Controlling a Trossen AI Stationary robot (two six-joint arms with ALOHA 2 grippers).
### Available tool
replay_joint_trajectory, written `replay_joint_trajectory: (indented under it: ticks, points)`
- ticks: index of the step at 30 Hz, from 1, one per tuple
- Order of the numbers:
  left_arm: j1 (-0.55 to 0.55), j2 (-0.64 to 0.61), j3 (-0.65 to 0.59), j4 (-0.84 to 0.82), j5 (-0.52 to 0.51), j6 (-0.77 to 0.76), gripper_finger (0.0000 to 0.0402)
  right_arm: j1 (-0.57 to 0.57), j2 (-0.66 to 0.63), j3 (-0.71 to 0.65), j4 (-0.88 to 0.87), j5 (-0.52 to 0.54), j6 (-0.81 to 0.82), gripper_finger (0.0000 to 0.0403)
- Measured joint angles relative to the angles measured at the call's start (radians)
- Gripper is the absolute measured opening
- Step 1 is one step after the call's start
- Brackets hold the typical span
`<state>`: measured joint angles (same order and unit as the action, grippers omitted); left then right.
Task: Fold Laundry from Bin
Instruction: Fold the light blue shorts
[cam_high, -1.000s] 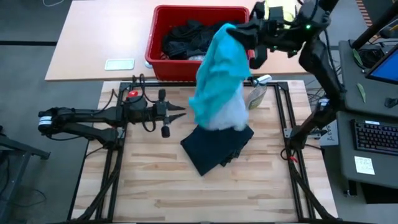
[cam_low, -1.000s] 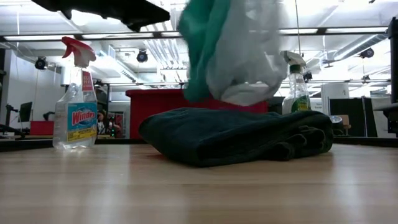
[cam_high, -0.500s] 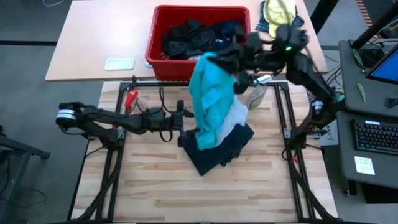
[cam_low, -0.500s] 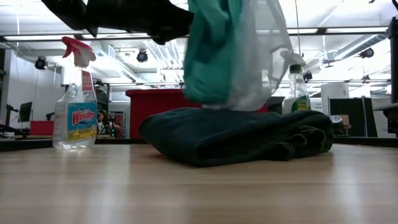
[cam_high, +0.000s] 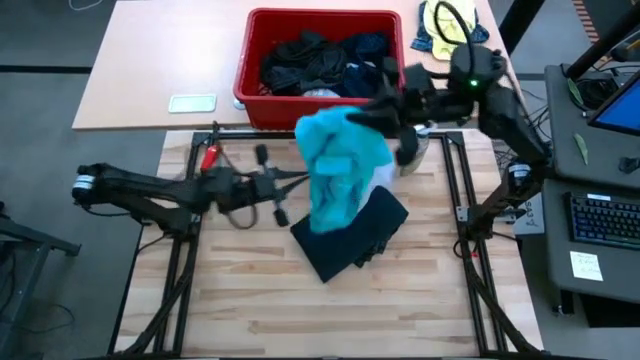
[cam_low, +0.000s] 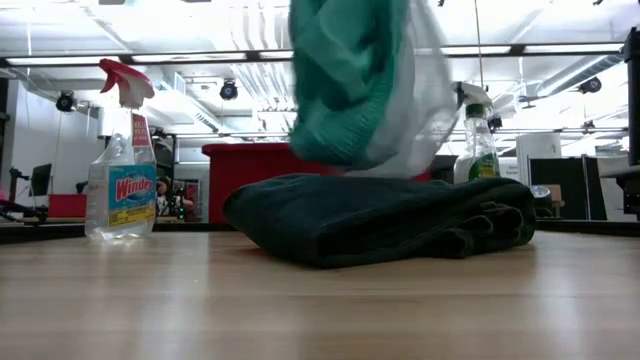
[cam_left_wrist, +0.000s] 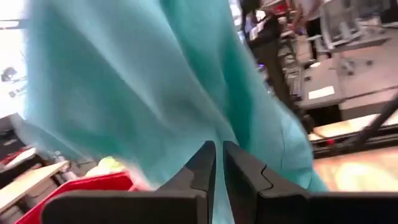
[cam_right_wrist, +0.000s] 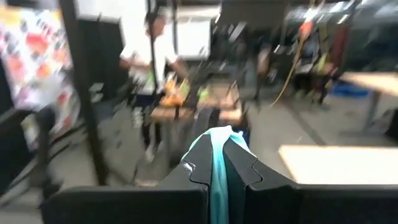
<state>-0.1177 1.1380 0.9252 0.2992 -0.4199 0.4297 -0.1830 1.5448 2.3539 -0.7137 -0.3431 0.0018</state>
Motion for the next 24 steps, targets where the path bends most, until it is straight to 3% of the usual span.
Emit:
replay_joint_trajectory:
  ticks: [4, 7, 11, 15, 17, 20, 24]
  points:
    - [-0.110, -0.081, 0.097, -0.208, -0.042, -0.075, 0.0003, 0.070, -0.032, 0.000, -0.183, 0.003, -0.050, 0.0009]
    - [-0.195, -0.088, 0.103, -0.262, -0.043, -0.132, 0.0003, 0.134, -0.033, -0.006, -0.402, 0.007, -0.084, 0.0009]
    - [-0.276, -0.045, 0.041, -0.270, -0.040, -0.275, 0.0001, 0.225, -0.010, -0.098, -0.666, 0.180, -0.079, 0.0009]
    - [-0.313, 0.062, -0.047, -0.201, -0.043, -0.373, 0.0001, 0.285, 0.008, -0.305, -0.673, 0.445, 0.064, 0.0009]
    - [-0.316, 0.129, -0.077, -0.133, -0.043, -0.410, 0.0001, 0.296, 0.013, -0.410, -0.667, 0.508, 0.114, 0.0009]
    - [-0.316, 0.236, -0.083, -0.059, -0.044, -0.452, 0.0001, 0.310, 0.015, -0.566, -0.641, 0.515, 0.176, 0.0011]
    - [-0.315, 0.366, -0.052, -0.047, -0.080, -0.455, 0.0003, 0.341, 0.015, -0.763, -0.571, 0.424, 0.240, 0.0029]
